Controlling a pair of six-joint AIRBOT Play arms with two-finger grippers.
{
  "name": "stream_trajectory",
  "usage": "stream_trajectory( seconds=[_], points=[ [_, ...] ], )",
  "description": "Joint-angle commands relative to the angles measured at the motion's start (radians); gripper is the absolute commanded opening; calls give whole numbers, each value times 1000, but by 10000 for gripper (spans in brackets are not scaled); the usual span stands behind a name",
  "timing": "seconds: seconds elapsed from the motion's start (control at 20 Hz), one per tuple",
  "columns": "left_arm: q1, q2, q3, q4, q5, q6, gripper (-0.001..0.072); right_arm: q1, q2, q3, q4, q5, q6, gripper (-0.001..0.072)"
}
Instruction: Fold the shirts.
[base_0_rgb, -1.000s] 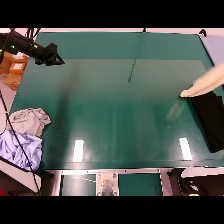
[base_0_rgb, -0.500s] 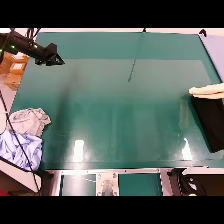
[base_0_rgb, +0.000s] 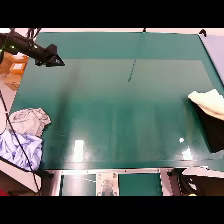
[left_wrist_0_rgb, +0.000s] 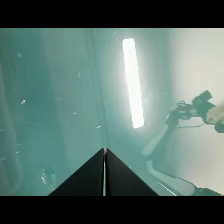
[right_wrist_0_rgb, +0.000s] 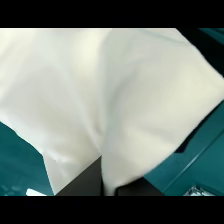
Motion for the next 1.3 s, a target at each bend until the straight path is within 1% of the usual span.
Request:
stream_trajectory(
  seconds=[0.0,0.05,0.1,0.2,0.25,0.3,0.35,0.4,0.45,0.5,0.55,0.6,0.7,0.8,0.9,1.0,1.1,1.2,1.25],
  points=[
    [0,1,0,0,-3,3,28,0,10,-210,-133,-19,14,234],
    [0,1,0,0,-3,3,28,0,6,-251,-168,-24,26,449],
    [0,1,0,0,-3,3,28,0,2,-278,-202,-21,32,591],
    [0,1,0,0,-4,2,28,0,-5,-268,-198,-11,61,591],
    [0,1,0,0,-4,2,28,2,-5,-239,-167,-12,80,591],
    [0,1,0,0,-3,2,28,9,-6,-190,-96,-18,81,590],
    [0,1,0,0,-3,2,28,21,-8,-134,-11,-32,80,580],
    [0,2,0,0,-3,-2,27,41,-9,-73,89,-55,61,411],
    [0,6,0,1,-4,-15,26,70,-9,-20,181,-78,16,144],
    [0,15,0,1,-6,-26,26,113,-8,28,248,-101,-10,120],
    [0,29,0,4,-17,-37,26,163,-6,62,285,-119,-37,80],
    [-2,46,-6,3,-30,-44,26,226,4,77,302,-144,-70,20],
    [-29,114,-70,19,-34,-43,26,361,49,45,298,-195,-141,15],
    [-84,222,-209,71,5,-42,26,486,127,-71,298,-249,-180,14],
    [-151,348,-403,114,74,-42,26,591,237,-258,298,-322,-211,14],
    [-208,488,-631,114,166,-43,26,681,363,-486,299,-375,-253,15],
    [-252,621,-851,109,239,-66,26,756,479,-696,299,-430,-270,15],
    [-276,729,-1017,108,284,-94,26,814,558,-832,303,-461,-285,15],
    [-277,772,-1073,108,291,-107,26,834,581,-864,303,-466,-291,15]
  ],
)
